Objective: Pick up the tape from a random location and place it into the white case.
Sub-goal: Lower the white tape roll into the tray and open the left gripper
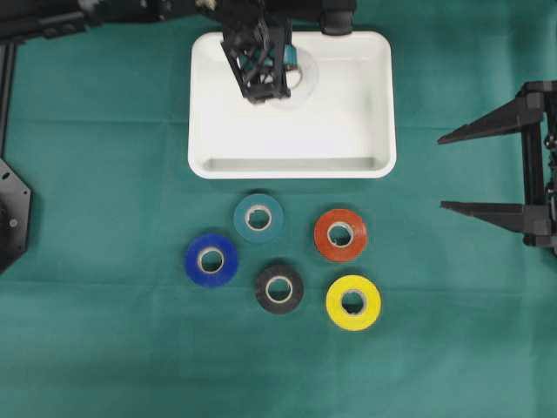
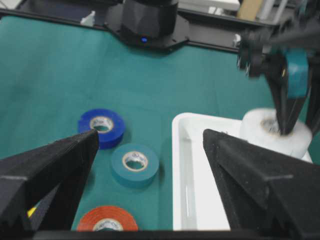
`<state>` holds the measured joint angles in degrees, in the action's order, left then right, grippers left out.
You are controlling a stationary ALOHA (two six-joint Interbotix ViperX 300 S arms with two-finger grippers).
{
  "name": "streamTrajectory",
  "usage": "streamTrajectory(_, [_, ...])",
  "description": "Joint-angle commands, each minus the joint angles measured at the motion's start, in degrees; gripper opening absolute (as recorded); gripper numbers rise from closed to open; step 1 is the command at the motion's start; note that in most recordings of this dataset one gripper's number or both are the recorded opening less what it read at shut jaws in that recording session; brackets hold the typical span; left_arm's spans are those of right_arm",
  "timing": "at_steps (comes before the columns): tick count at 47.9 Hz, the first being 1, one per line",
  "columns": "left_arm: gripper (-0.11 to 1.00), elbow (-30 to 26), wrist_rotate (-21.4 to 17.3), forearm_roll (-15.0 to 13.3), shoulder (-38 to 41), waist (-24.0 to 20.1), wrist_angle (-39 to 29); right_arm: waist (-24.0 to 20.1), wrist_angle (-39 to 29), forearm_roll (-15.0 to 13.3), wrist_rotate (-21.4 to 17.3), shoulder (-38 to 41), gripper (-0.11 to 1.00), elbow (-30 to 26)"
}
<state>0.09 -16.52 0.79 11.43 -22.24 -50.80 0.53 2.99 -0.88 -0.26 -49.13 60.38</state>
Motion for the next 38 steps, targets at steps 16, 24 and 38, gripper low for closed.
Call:
streamTrajectory(16, [0.23,5.54,0.00,-0.09,3.60,-3.34,10.02,0.00,0.53,-0.09,0.18,0.88,0.91,-1.41])
streamTrajectory(24, [0.23,5.80,0.00,-0.09,6.33,-3.96,12.48,0.00,0.79,-0.09,0.09,1.14,0.91,-1.23])
streamTrajectory(38, [0.23,5.36,0.00,-0.09,9.40,-4.22,13.97,0.00,1.32,-0.09,0.18,1.76,0.91,-1.41])
